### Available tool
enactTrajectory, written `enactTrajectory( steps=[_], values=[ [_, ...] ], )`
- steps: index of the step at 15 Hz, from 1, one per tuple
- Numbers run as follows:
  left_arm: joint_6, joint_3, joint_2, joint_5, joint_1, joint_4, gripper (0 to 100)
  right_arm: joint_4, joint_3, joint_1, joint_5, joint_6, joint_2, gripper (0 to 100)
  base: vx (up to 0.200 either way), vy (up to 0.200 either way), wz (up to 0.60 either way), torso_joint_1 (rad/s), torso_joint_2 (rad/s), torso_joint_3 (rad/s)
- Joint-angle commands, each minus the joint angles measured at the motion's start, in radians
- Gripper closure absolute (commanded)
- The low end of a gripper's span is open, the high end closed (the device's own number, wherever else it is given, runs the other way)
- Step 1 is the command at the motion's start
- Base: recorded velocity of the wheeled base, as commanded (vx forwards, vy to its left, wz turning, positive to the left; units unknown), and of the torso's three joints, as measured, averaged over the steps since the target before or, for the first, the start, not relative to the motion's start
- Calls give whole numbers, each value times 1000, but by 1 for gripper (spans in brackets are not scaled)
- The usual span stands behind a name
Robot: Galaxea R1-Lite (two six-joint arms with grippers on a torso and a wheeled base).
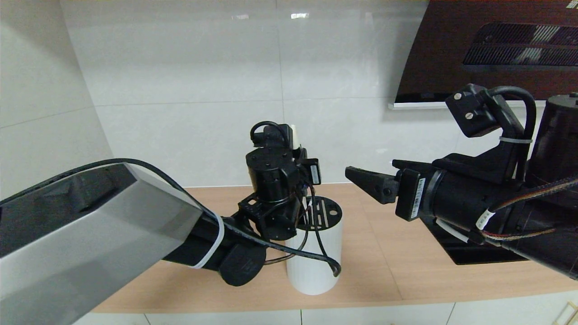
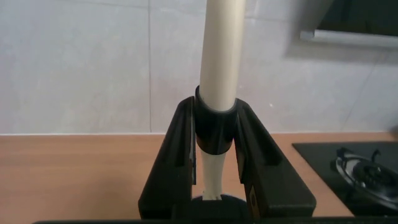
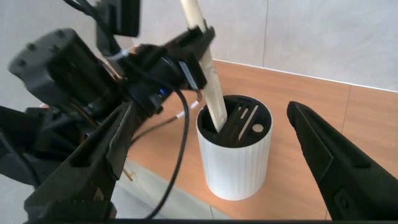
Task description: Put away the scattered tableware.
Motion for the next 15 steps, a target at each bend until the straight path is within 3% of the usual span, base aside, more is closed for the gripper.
enactTrajectory(
  steps=[1,15],
  values=[
    [-4,3,31,1,-11,1,100,0,-1,0,0,0,2,0,0,0,0,0,0,0],
    [-19,66,143,0,-47,5,100,0,1,-1,-1,0,9,0,0,0,0,0,0,0]
  ],
)
